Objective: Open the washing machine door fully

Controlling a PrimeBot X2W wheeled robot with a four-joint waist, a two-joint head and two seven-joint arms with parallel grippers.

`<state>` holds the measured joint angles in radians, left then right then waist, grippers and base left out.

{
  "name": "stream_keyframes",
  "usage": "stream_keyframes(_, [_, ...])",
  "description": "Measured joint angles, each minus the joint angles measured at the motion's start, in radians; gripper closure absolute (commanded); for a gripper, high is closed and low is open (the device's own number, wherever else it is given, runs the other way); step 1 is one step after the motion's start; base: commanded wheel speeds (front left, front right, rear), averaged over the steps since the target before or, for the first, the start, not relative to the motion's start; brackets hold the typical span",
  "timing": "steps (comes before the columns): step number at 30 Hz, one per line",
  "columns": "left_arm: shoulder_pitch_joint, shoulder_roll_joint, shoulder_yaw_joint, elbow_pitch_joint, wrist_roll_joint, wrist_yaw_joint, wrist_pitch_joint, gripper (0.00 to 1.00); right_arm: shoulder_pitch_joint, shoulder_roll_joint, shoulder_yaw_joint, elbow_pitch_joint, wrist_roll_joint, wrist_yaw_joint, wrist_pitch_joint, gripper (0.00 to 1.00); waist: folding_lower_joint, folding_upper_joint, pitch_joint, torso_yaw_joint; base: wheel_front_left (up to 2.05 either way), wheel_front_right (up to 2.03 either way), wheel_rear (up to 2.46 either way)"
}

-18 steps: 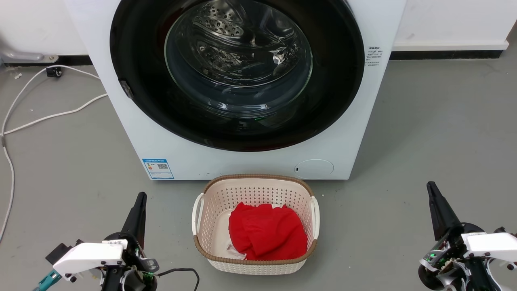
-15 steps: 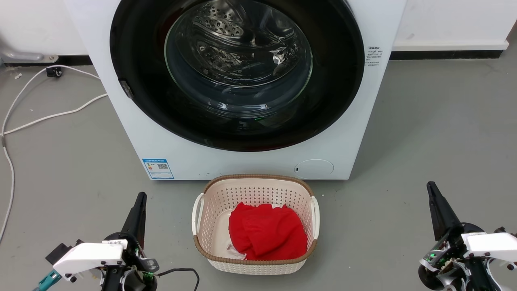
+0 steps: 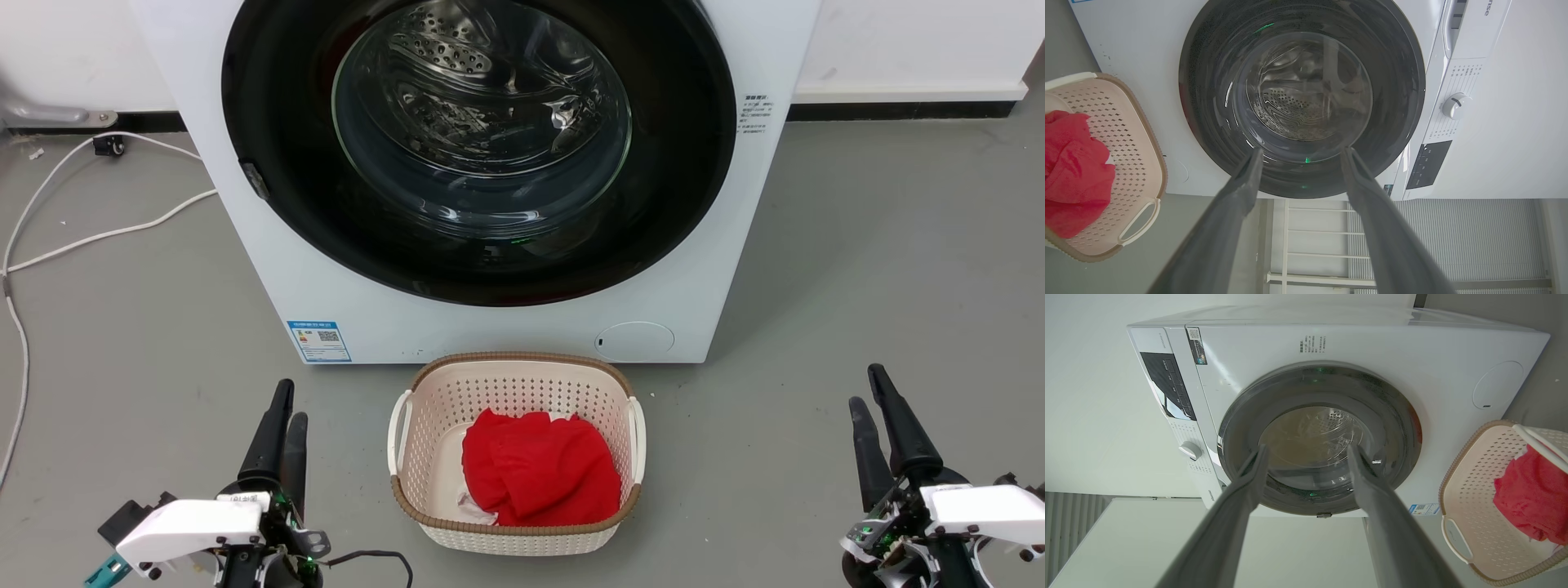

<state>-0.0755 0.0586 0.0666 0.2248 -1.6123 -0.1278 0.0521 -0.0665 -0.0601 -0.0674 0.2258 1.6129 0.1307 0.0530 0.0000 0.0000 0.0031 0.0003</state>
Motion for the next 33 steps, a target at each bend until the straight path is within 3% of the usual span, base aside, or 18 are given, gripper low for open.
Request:
stream_keyframes(5, [0.000, 0.002, -0.006, -0.037, 0.057, 0.000, -0.023, 0.00, 0.007, 0.000, 0.007, -0.029, -0.073, 0.000, -0.021, 0.00, 0.0000, 0.0000, -0.001, 0.001, 0.00, 0.00, 0.00])
stream_keyframes(15, [0.000, 0.007, -0.014, -0.113, 0.272, 0.000, -0.064, 0.00, 0.008, 0.001, 0.031, -0.070, -0.299, 0.000, -0.063, 0.00, 0.0000, 0.0000, -0.003, 0.003, 0.00, 0.00, 0.00])
stream_keyframes(16, [0.000, 0.006, -0.015, -0.135, 0.335, 0.000, -0.074, 0.00, 0.010, 0.001, 0.033, -0.089, -0.362, 0.000, -0.074, 0.00, 0.0000, 0.0000, -0.004, 0.002, 0.00, 0.00, 0.00])
stream_keyframes(33, [0.015, 0.010, -0.025, -0.173, 0.708, 0.000, -0.132, 0.00, 0.030, 0.003, 0.071, -0.182, -0.834, 0.000, -0.132, 0.00, 0.0000, 0.0000, -0.009, 0.001, 0.00, 0.00, 0.00])
